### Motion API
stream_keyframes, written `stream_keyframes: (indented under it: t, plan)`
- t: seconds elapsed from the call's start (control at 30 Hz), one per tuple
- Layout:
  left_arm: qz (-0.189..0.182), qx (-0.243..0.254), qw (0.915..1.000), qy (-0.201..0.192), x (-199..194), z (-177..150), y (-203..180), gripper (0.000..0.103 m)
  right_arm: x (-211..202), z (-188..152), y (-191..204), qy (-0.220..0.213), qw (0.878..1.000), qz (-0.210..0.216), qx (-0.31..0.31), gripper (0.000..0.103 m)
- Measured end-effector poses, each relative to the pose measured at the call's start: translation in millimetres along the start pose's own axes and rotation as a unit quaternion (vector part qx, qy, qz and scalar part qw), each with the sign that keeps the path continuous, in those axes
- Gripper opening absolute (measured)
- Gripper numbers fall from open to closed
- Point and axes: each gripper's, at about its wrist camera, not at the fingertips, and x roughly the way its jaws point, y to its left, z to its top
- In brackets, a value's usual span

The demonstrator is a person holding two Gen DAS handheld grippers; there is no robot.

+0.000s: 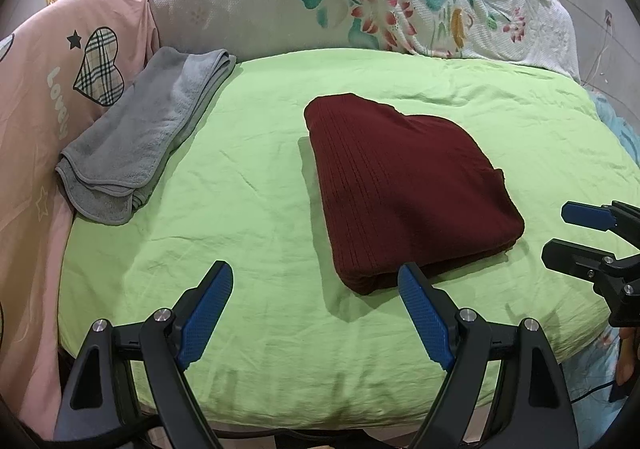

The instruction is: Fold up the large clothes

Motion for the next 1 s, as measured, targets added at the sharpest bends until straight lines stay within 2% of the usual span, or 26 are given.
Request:
stream_keyframes:
  t: [1.0]
  plan:
    - [0.006, 0.004, 1.0, 0.002, 1.7, 2.7, 2.3, 0.085, 1.4, 4.0, 2.5, 0.0, 1.0, 0.002, -0.001, 0.082]
